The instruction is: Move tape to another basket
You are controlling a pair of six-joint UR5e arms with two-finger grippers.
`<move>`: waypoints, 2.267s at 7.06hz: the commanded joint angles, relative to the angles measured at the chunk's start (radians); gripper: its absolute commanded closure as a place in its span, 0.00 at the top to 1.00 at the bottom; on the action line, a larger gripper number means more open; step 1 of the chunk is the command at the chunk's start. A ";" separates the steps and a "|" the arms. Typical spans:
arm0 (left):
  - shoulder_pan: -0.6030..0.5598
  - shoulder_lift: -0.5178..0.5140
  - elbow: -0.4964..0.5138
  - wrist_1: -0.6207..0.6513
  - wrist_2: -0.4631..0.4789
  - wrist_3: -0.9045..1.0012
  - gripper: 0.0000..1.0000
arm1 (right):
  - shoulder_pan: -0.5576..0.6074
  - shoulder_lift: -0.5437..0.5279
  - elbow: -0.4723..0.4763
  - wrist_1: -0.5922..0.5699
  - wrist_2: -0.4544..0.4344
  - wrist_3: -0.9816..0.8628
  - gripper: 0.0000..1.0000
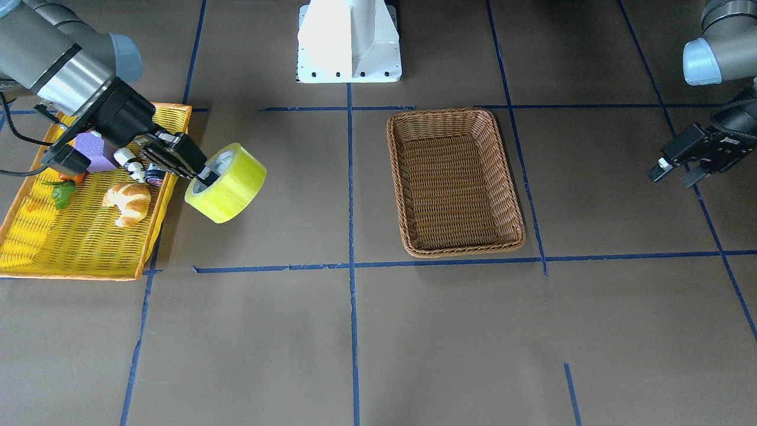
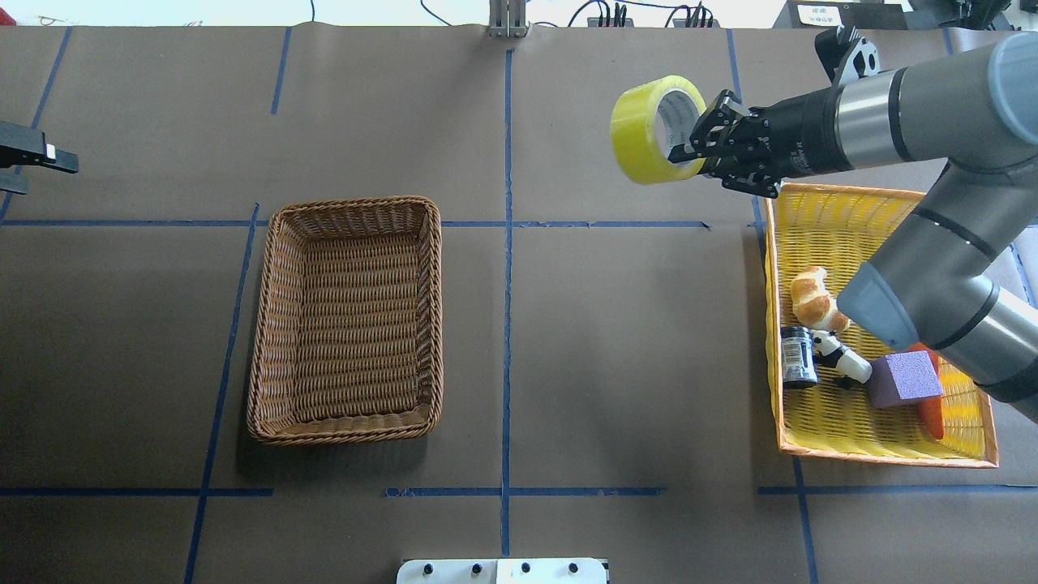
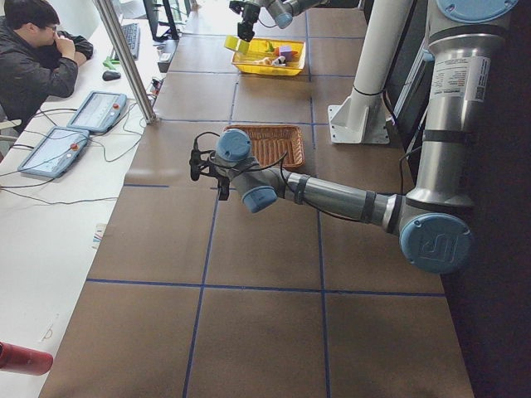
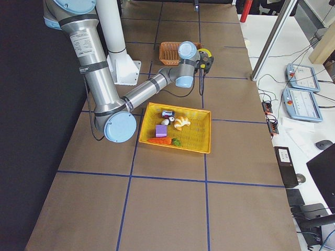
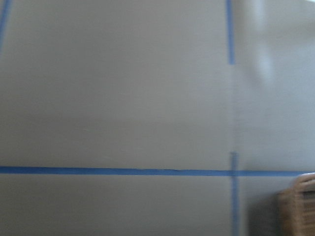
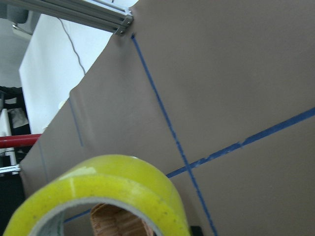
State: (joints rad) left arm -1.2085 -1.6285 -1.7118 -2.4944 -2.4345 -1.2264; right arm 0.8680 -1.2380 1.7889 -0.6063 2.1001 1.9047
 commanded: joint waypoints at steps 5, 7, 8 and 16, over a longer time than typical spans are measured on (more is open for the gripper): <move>0.240 -0.155 -0.102 -0.641 0.078 -1.050 1.00 | -0.213 0.003 0.000 0.484 -0.110 0.257 0.00; 0.424 -0.165 -0.213 -0.699 0.391 -1.217 1.00 | -0.262 0.011 0.012 0.516 -0.109 0.261 0.00; 0.491 -0.181 -0.210 -0.734 0.479 -1.245 1.00 | -0.283 0.021 0.033 0.517 -0.109 0.266 0.00; 0.705 -0.324 -0.198 -0.739 0.598 -1.245 1.00 | -0.409 0.087 0.072 0.522 -0.112 0.343 0.00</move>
State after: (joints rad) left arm -0.5135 -1.9439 -1.9101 -3.2349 -1.8368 -2.4714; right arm 0.4706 -1.1520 1.8636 -0.0841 1.9897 2.2492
